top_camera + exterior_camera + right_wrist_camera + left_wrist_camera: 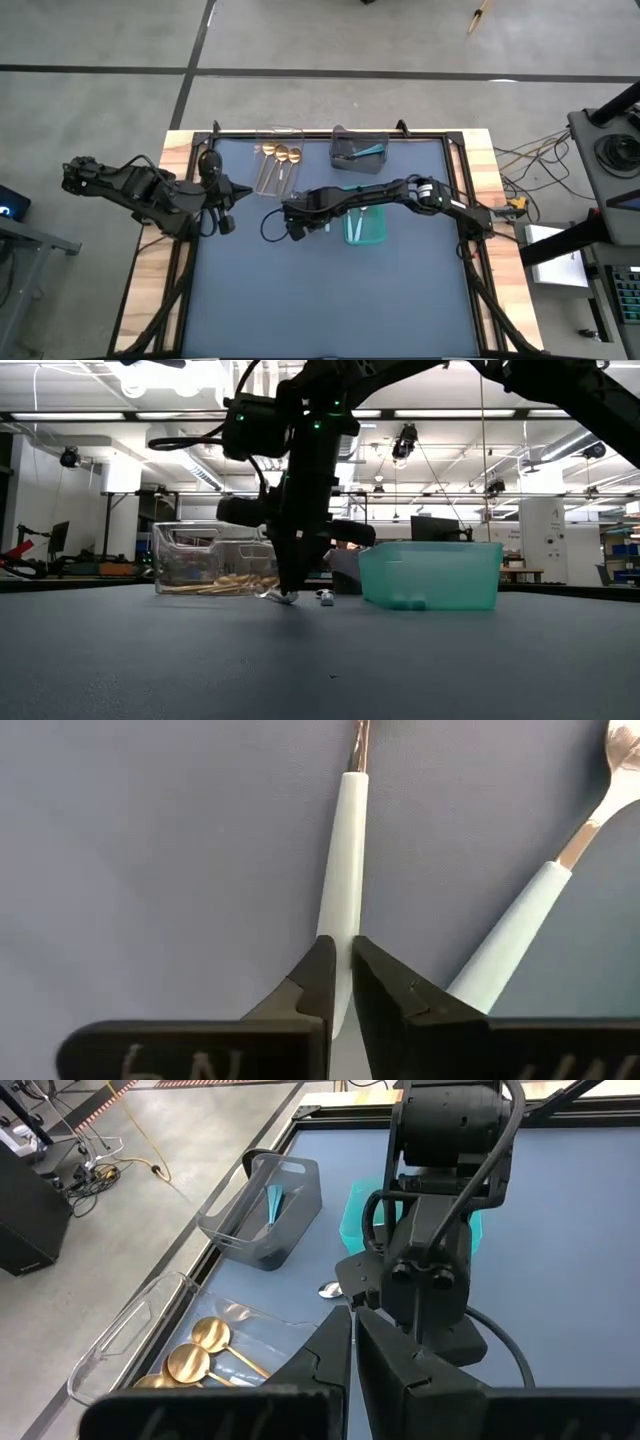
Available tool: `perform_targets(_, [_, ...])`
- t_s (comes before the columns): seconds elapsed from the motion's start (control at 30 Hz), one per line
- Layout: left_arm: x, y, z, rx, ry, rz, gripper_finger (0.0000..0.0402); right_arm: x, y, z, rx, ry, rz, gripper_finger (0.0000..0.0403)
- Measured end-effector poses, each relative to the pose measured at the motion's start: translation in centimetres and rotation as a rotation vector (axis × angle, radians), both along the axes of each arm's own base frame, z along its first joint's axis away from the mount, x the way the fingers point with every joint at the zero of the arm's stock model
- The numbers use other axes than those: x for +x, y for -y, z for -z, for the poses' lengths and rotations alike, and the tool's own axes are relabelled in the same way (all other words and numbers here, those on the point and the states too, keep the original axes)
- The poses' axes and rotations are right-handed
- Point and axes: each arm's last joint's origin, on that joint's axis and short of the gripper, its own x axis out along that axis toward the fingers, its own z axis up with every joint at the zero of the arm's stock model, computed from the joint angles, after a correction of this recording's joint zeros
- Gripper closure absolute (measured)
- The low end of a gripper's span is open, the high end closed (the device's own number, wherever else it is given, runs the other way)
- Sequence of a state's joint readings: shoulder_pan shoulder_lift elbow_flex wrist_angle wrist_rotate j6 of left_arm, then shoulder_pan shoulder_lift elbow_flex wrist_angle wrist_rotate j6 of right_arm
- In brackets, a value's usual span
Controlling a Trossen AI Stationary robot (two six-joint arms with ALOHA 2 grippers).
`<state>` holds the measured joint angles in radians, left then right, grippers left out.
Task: Sort silverware by color (type)
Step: Put the light blue spoon into the green bin
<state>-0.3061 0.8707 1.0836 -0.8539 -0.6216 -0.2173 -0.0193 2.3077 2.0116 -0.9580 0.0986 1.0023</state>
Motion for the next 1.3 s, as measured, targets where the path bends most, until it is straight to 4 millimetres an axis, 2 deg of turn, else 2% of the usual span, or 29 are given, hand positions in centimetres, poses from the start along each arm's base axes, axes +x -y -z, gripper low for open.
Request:
perform_targets(0.3, [0.0,0.0,0.0,0.0,0.0,0.0,0.04,0.2,0.0,-1.4,0.011,-0.008,-0.01,0.0395])
perform_targets(0.67, [-0.1,0.0,0.0,-0.001,0.002,0.0,0.04,0.2,-0.7,-2.0,0.146,-0.005,-0.048,0.0395])
perform_targets(0.83, [-0.1,0.0,0.0,0.003,0.0,0.002,0.04,0.3,-0.8,-2.3,0.072,0.004,-0.048,0.0394])
perform_targets(1.0, [-0.1,0.0,0.0,0.015,-0.006,0.009,0.04,0.4,0.4,-2.3,-0.014,0.015,-0.066,0.0393])
perform_targets(1.13, [-0.1,0.0,0.0,0.02,-0.007,0.012,0.04,0.6,1.0,-2.4,-0.02,0.033,-0.057,0.0375])
perform_targets(1.3, [-0.1,0.0,0.0,0.026,-0.01,0.016,0.04,0.6,1.4,-2.4,-0.028,0.035,-0.054,0.0323])
